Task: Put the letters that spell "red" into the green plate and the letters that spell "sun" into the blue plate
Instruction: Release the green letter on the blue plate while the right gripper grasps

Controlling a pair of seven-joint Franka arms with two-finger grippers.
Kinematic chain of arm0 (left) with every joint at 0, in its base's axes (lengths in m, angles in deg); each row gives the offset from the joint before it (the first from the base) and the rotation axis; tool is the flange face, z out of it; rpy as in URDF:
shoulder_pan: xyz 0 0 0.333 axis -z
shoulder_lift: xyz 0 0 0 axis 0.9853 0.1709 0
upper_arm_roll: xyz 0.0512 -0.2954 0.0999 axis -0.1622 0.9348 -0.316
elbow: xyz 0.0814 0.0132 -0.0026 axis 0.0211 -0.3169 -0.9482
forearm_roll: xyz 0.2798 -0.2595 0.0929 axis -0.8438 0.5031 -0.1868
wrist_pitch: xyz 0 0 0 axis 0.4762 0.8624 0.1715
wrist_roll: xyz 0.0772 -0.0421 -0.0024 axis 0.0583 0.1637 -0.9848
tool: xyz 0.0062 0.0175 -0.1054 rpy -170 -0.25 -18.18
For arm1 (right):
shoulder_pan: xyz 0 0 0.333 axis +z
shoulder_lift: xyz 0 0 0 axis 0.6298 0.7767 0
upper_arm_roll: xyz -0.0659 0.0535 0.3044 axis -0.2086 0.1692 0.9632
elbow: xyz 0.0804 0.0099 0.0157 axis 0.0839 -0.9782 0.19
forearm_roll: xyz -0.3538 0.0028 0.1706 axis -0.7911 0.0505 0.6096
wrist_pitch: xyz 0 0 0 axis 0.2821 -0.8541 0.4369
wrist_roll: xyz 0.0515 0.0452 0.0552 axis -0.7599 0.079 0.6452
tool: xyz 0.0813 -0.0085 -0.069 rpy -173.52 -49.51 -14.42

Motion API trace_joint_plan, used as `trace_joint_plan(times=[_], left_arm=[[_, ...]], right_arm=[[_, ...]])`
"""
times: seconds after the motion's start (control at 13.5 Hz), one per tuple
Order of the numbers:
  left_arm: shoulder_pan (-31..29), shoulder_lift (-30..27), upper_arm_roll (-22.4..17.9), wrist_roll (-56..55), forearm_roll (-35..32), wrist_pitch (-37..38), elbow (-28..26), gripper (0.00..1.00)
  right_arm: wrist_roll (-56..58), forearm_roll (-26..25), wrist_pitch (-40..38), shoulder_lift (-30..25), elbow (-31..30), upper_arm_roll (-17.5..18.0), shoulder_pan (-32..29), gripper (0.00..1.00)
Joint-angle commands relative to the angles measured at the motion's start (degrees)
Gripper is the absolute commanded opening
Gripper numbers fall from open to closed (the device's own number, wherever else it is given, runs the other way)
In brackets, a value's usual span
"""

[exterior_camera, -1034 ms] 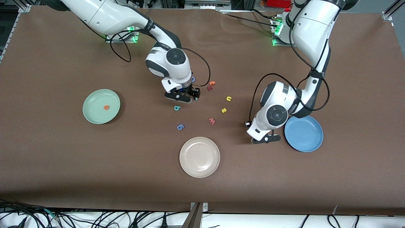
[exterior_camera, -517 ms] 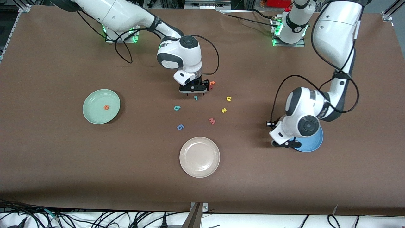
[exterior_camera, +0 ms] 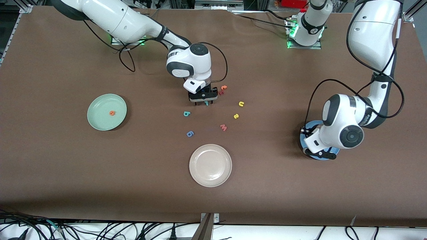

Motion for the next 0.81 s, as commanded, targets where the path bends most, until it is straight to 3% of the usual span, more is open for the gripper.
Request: trace_joint_plan(times=[0.0,0.15,0.44,0.59,0.66,0.74], left_arm=[[-1.6,-0.6,0.5,3.3,-1.8,-0.2,-0.2,0.08],[-1.9,-0.2,0.5,3.4,-2.5,-2.0,-0.1,0.08],[-3.1,1.0,0.5,6.0,-3.5,-4.7,-0.2,0.10],[-3.2,1.4,0.5,6.3,-3.5,-5.2,-0.2,0.15],[-3.2,1.4,0.5,6.3,-3.4,-5.2,-0.1,0.20],[-3.2,1.4,0.5,6.3,-3.2,-5.2,-0.1,0.43]], right_arm=[[-0.8,-1.6,0.3,0.7,1.1,-0.2,1.0,0.45],[-0.9,-1.6,0.3,0.8,1.2,-0.2,1.1,0.35],[-0.8,-1.6,0.2,1.2,2.4,-0.2,1.2,0.30],[-0.7,-1.8,0.2,1.2,2.6,-0.3,1.2,0.20],[-0.8,-1.8,0.2,1.2,2.6,-0.3,1.5,0.17],[-0.8,-1.7,0.2,1.2,2.6,-0.3,1.5,0.17]])
